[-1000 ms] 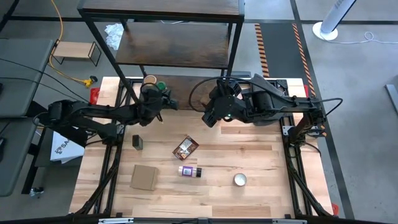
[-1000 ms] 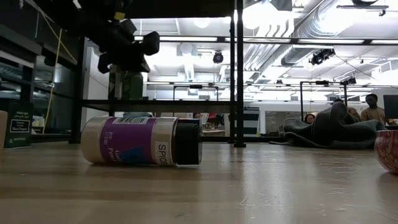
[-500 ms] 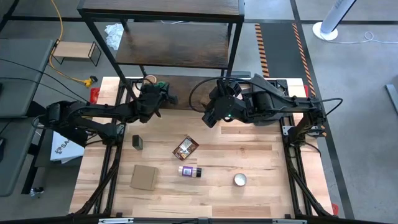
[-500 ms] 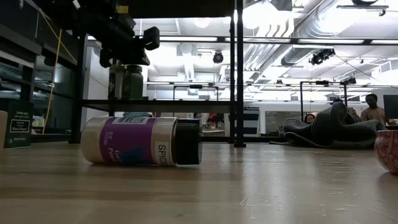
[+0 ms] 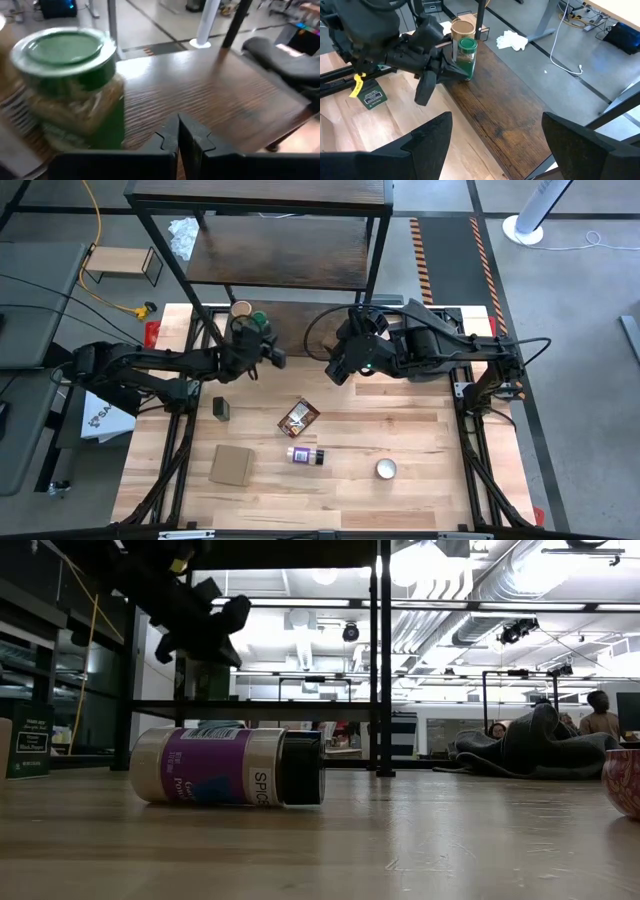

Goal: Shelf spices
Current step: Put the green seasoning bottle on the shelf, then put the black seasoning bottle on the shelf

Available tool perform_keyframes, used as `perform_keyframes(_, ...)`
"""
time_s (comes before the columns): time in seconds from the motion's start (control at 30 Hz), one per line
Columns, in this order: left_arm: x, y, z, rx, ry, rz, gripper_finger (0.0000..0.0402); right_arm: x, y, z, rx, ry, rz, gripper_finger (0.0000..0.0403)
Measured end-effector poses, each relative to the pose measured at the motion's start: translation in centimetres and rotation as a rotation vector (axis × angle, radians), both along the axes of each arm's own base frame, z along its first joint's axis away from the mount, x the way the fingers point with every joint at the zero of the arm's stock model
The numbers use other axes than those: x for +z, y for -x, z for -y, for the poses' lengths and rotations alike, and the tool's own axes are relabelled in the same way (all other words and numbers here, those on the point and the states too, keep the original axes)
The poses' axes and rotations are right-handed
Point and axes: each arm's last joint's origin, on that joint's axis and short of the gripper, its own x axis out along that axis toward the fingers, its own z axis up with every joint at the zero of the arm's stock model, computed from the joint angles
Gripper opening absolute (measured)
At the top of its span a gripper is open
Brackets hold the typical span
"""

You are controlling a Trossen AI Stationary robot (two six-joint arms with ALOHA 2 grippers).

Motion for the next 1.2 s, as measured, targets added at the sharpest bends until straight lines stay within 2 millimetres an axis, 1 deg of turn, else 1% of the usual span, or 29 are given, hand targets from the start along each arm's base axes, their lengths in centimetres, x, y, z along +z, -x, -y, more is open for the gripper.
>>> perform_keyframes(0.17, -0.7, 0.5, -0.1, 0.078, 0.037, -0.021, 0.0, 0.0, 0.0, 0.0, 0.003, 0.004, -0.003, 0.0303)
perform_keyframes(0.43, -0.6, 0.7, -0.2, 0.158, 0.003, -0.009, 0.0, 0.0, 0.0, 0.0, 0.004, 0.005, -0.004, 0.0303)
perform_keyframes(0.67, -0.4, 1.0, -1.4, 0.227, -0.008, 0.013, 0.0, 0.0, 0.0, 0.0, 0.004, 0.005, -0.004, 0.0303)
perform_keyframes(0.87, 0.2, 1.0, -2.5, 0.267, -0.026, 0.075, 0.0, 0.0, 0.0, 0.0, 0.0, 0.0, 0.0, 0.0303)
perform_keyframes(0.93, 0.6, 0.8, -2.6, 0.237, -0.041, 0.098, 0.0, 0.0, 0.0, 0.0, 0.0, 0.0, 0.0, 0.0303)
perform_keyframes(1.0, 1.0, 0.4, -2.5, 0.168, -0.052, 0.113, 0.0, 0.0, 0.0, 0.0, 0.0, 0.001, 0.0, 0.0303)
perform_keyframes(1.1, 1.9, 0.1, -1.9, 0.045, -0.073, 0.139, 0.0, 0.0, 0.0, 0.0, 0.003, 0.005, -0.004, 0.0303)
perform_keyframes(1.2, 2.7, 0.2, -1.1, -0.055, -0.086, 0.161, 0.0, 0.0, 0.1, 0.0, 0.004, 0.006, -0.012, 0.0303)
